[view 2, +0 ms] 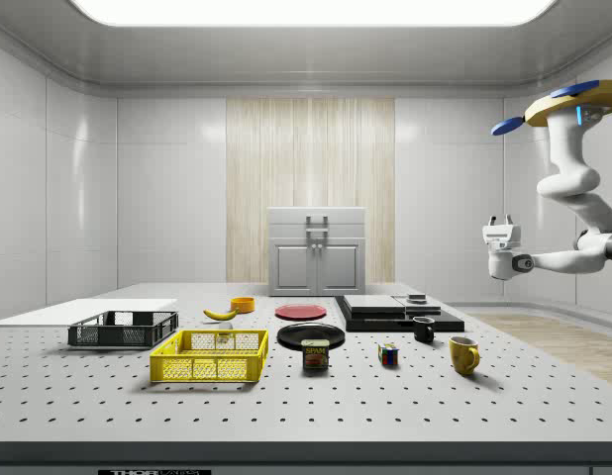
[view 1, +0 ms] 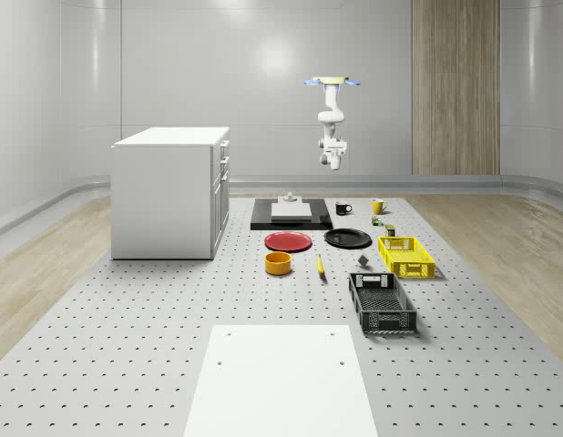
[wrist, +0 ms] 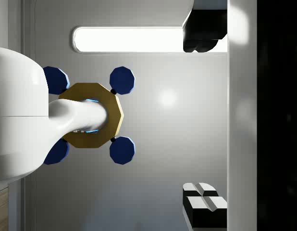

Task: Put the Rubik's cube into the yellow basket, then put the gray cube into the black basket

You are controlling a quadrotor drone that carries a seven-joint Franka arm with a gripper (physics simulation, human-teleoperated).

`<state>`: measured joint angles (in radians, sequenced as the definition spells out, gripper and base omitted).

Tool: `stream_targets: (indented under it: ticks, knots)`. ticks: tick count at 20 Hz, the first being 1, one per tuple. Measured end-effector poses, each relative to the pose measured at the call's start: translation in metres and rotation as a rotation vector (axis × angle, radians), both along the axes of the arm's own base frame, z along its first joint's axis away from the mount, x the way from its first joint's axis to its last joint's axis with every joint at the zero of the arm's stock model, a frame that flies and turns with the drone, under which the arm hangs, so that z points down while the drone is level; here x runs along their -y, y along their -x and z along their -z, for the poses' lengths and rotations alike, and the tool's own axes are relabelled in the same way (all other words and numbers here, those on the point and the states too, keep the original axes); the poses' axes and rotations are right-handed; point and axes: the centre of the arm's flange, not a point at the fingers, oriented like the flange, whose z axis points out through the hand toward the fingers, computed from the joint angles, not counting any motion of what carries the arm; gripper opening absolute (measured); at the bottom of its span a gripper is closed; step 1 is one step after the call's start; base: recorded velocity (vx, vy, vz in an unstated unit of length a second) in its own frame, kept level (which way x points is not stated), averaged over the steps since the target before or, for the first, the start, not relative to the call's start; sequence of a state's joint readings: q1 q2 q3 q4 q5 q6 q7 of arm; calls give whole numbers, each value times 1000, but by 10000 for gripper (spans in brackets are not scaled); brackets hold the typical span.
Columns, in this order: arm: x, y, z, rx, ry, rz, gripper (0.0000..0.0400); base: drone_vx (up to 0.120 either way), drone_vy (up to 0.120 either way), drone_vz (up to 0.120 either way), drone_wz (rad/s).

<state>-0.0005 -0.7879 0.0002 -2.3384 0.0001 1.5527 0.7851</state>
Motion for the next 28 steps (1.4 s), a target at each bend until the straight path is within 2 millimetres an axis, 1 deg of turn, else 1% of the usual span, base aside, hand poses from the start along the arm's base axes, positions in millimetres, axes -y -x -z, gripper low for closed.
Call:
stream_targets:
  ticks: [3,8,13,16,20,28]
  knots:
    - [0,3,-23,2,0,0,400,0,0,0,0]
    - [0,3,-56,6,0,0,400,0,0,0,0]
    - [0,1,-78,10,0,0,400,0,0,0,0]
    - [0,1,-85,13,0,0,400,0,0,0,0]
    - [0,0,-90,16,0,0,400,0,0,0,0]
    - [0,1,-93,22,0,0,400,0,115,0,0]
